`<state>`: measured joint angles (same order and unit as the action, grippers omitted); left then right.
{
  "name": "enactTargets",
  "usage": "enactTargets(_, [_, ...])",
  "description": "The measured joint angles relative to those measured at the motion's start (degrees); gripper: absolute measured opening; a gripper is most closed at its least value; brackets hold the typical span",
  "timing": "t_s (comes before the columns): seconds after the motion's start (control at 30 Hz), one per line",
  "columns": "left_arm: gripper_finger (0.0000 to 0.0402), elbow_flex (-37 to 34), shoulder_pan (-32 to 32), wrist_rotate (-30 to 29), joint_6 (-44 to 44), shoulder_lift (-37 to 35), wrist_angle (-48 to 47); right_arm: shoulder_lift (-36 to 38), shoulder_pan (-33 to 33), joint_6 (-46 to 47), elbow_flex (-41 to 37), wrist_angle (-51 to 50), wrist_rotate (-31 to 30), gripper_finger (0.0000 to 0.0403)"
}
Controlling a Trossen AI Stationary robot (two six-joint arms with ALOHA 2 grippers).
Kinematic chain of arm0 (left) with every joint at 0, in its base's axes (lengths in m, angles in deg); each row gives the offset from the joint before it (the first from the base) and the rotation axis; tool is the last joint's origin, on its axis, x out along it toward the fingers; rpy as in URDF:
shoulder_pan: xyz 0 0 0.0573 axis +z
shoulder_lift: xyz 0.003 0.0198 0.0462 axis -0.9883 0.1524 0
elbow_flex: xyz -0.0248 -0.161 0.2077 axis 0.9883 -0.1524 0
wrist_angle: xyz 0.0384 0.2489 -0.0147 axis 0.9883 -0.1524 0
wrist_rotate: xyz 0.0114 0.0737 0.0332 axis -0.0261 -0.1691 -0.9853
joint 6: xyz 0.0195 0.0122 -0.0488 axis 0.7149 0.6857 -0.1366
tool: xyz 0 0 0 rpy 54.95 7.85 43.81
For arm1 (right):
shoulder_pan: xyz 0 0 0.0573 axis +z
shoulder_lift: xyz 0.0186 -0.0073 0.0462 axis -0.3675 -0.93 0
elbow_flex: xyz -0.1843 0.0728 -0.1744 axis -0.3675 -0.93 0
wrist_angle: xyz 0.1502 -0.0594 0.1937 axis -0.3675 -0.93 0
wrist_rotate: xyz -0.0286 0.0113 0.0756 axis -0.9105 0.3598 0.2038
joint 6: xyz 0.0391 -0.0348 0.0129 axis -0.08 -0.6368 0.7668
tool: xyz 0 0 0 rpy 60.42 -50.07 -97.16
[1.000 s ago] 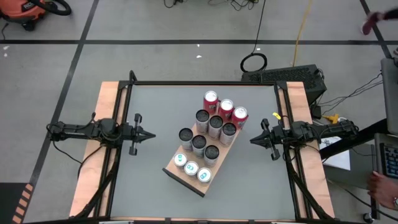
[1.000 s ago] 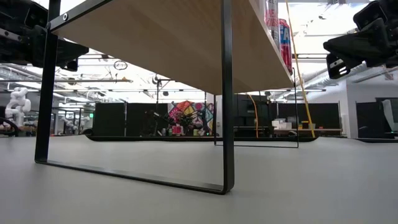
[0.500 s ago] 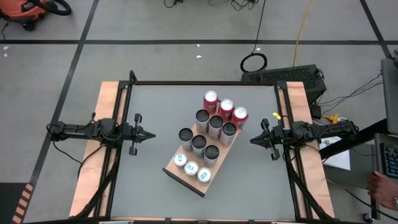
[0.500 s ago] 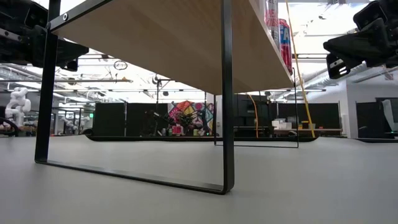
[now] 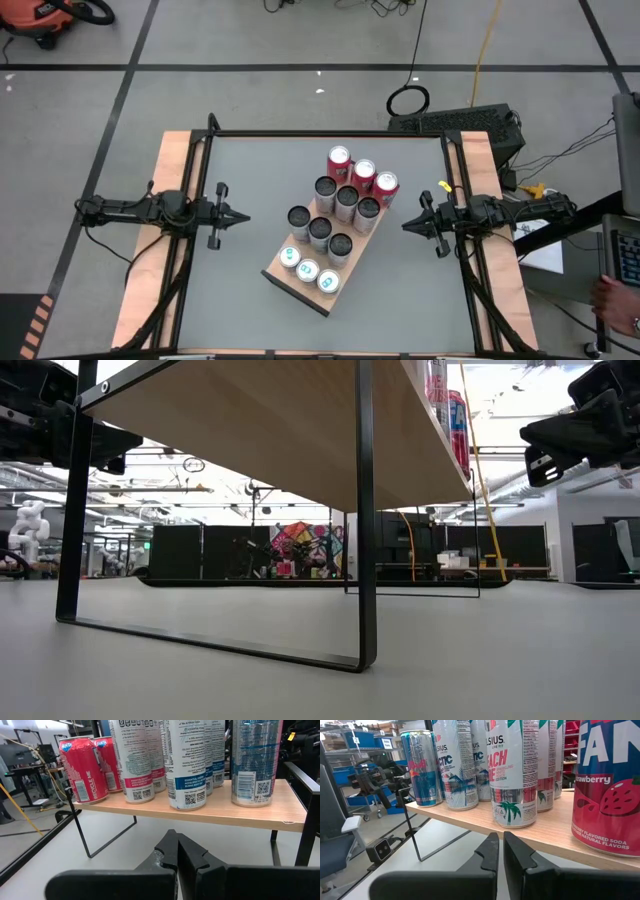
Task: Place canned beverage on shelf
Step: Return to Home Position
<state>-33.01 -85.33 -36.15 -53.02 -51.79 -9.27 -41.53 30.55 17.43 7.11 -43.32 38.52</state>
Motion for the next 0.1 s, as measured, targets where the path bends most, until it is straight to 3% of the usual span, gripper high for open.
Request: enactTargets(0.1, [0.0000,0.0,0.0,0.0,0.0,0.0,0.0,0.0,0.0,0.0,0.0,0.0,0.0,0.0000])
